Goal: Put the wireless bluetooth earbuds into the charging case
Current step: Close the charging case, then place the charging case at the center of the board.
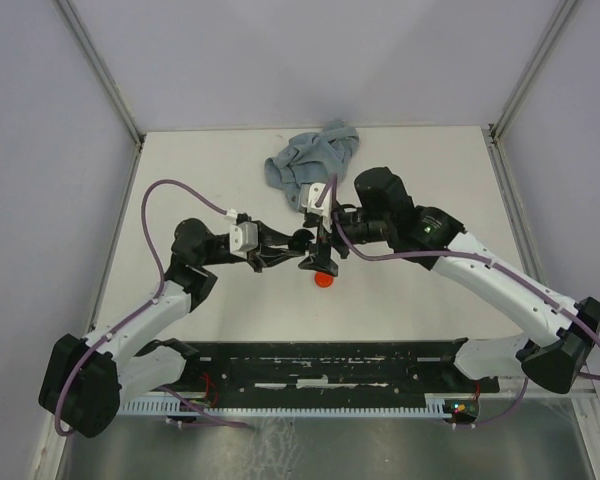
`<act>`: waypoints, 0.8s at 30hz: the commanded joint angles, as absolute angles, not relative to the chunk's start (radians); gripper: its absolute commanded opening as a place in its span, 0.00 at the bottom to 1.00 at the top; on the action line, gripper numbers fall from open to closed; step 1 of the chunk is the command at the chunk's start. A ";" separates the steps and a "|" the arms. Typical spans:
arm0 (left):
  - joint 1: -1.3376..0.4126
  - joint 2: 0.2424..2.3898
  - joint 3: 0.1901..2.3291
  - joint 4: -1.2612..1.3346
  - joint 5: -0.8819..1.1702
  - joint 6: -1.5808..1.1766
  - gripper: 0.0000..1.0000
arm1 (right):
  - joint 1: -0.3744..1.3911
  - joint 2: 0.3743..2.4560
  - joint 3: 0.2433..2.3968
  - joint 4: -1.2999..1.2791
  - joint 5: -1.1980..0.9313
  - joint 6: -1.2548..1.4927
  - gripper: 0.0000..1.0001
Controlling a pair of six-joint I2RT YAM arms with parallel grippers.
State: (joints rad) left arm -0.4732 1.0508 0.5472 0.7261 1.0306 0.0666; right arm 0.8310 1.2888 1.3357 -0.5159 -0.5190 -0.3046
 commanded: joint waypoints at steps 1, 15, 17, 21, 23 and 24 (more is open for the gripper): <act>-0.475 1.027 0.587 0.679 0.984 0.118 0.03 | 0.825 1.300 1.375 -0.513 -0.618 -0.337 0.93; -0.474 1.071 0.538 0.631 0.729 -0.190 0.03 | 0.811 1.268 1.324 -0.549 -0.491 -0.319 0.89; -0.474 1.067 0.531 0.566 0.660 -0.238 0.03 | 0.810 1.254 1.300 -0.527 -0.400 -0.278 0.89; -0.474 1.089 0.542 0.370 0.495 -0.383 0.03 | 0.809 1.234 1.244 -0.519 -0.154 -0.199 0.90; -0.474 1.121 0.540 0.306 0.461 -0.445 0.03 | 0.808 1.229 1.213 -0.525 -0.049 -0.153 0.89; -0.473 1.142 0.536 0.288 0.452 -0.478 0.03 | 0.807 1.226 1.197 -0.527 -0.010 -0.127 0.89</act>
State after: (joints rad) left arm -0.4770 1.0908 0.5350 0.4412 0.5880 -0.2863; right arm 0.8112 1.2575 1.2442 -0.5529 -0.2687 -0.2417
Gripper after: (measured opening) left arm 0.278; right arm 0.895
